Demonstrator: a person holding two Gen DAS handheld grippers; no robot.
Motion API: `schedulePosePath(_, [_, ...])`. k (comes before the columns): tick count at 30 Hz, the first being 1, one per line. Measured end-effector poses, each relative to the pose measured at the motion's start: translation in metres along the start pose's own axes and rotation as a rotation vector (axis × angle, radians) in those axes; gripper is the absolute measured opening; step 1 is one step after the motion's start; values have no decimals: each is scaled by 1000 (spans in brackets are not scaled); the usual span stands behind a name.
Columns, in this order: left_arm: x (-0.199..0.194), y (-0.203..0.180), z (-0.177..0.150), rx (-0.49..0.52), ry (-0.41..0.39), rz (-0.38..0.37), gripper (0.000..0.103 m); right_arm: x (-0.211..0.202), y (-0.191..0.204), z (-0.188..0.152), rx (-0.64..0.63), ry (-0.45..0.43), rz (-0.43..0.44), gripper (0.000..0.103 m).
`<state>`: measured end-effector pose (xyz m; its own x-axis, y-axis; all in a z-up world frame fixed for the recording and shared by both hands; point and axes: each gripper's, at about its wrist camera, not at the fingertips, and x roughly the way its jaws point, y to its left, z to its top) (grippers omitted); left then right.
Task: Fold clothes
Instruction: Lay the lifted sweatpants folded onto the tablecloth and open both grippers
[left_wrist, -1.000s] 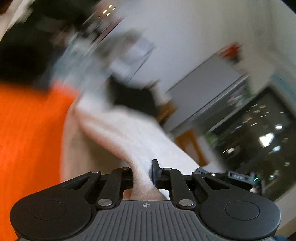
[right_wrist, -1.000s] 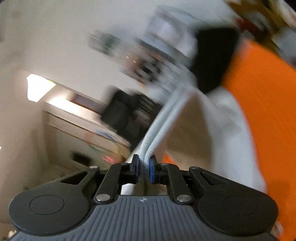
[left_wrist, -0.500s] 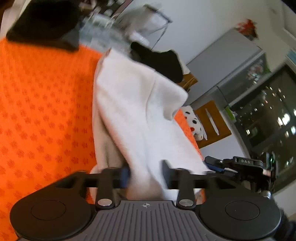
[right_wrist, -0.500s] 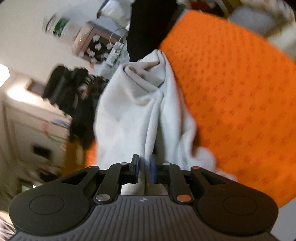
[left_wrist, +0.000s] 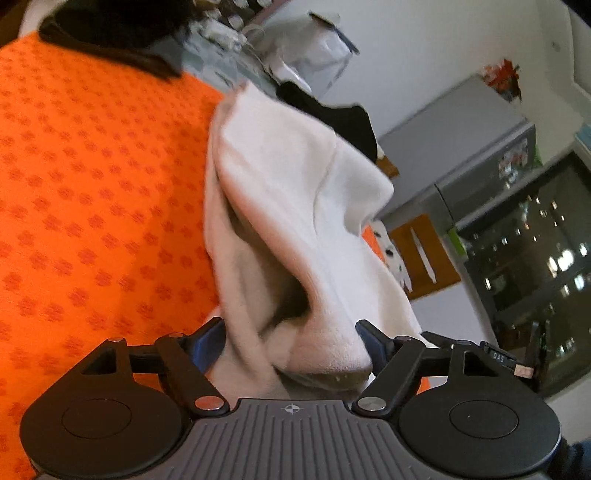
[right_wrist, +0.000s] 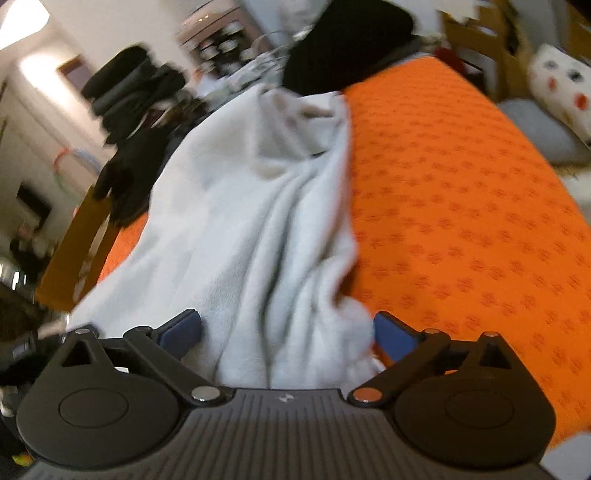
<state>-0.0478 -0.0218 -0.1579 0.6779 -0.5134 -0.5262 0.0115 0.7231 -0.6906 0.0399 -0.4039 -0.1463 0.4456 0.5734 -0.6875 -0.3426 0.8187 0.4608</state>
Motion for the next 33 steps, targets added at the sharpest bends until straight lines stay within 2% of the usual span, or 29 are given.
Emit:
schedulePosePath(3, [20, -8, -2, 46, 45, 0, 86, 8, 12, -6, -143, 14, -10, 103])
schedulePosePath(6, [27, -19, -4, 125, 69, 16, 84, 7, 14, -12, -251, 23, 2, 103])
schedulePosePath(9, [25, -18, -5, 136, 76, 40, 75, 7, 12, -15, -296, 38, 3, 103])
schedulePosePath(11, [22, -17, -5, 133, 89, 47, 62, 3, 10, -12, -275, 45, 5, 102])
schedulePosePath(12, [21, -16, -4, 131, 98, 49, 52, 1, 9, -10, -260, 48, 6, 99])
schedulePosePath(14, [20, -10, 5, 106, 144, 33, 43, -2, 6, -7, -230, 55, 9, 88])
schedulePosePath(15, [19, -8, 11, 93, 165, 24, 40, -4, 5, -5, -215, 59, 10, 76])
schedulePosePath(16, [17, -9, 17, 76, 176, 13, 39, -8, 2, 0, -180, 68, 21, 59])
schedulePosePath(19, [8, -20, 35, 28, 206, -32, 33, -25, -5, 19, -44, 107, 66, 26])
schedulePosePath(21, [2, -23, 50, -71, 216, -85, 29, -39, -7, 32, 57, 141, 95, 26])
schedulePosePath(23, [-3, -25, 66, -170, 226, -137, 29, -52, -9, 46, 187, 170, 162, 26])
schedulePosePath(24, [-6, -26, 73, -219, 231, -163, 29, -58, -11, 51, 237, 167, 192, 29])
schedulePosePath(25, [-9, -27, 80, -259, 233, -182, 30, -63, -12, 56, 276, 155, 220, 37])
schedulePosePath(26, [-11, -25, 79, -235, 215, -154, 32, -67, -14, 59, 288, 140, 221, 41])
schedulePosePath(28, [-15, -22, 78, -188, 179, -97, 40, -74, -15, 61, 253, 106, 175, 59])
schedulePosePath(29, [-17, -20, 76, -163, 161, -70, 42, -78, -13, 59, 203, 85, 128, 62])
schedulePosePath(32, [-31, -19, 46, -61, 114, -10, 61, -88, -6, 37, 46, 43, 37, 73])
schedulePosePath(33, [-36, -19, 37, -28, 98, 10, 63, -90, -2, 28, -9, 31, 8, 81])
